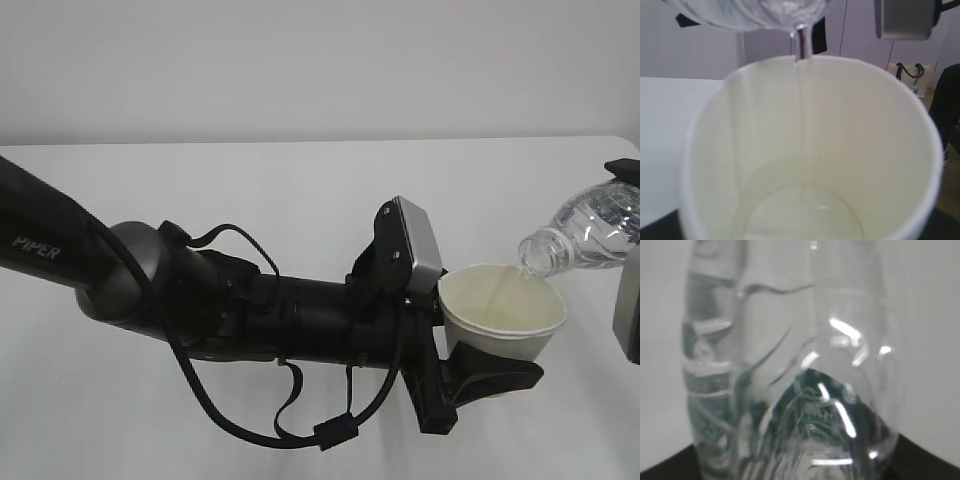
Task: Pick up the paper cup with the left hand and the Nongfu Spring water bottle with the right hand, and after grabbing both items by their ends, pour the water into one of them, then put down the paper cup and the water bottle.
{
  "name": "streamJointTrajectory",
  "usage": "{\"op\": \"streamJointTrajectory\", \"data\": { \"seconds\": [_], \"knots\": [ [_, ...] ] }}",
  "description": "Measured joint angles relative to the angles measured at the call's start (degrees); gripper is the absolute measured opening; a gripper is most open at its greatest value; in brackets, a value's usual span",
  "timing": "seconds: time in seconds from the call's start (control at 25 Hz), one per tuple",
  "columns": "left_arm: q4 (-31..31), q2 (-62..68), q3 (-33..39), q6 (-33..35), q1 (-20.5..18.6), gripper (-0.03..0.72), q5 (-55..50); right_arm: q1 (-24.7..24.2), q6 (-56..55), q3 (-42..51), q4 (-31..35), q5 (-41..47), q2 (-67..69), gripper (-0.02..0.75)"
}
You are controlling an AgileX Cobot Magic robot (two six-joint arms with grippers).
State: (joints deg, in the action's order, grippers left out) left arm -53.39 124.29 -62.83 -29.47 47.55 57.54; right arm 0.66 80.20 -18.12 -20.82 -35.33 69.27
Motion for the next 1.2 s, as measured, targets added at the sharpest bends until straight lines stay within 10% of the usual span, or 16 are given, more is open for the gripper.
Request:
{"op": "streamJointTrajectory", "data": {
  "seconds": [1.2],
  "knots": [
    [0.0, 0.0, 0.0, 0.0, 0.0, 0.463, 0.0, 0.0, 0.22, 0.0, 0.43, 0.0, 0.0, 0.4]
  ]
}}
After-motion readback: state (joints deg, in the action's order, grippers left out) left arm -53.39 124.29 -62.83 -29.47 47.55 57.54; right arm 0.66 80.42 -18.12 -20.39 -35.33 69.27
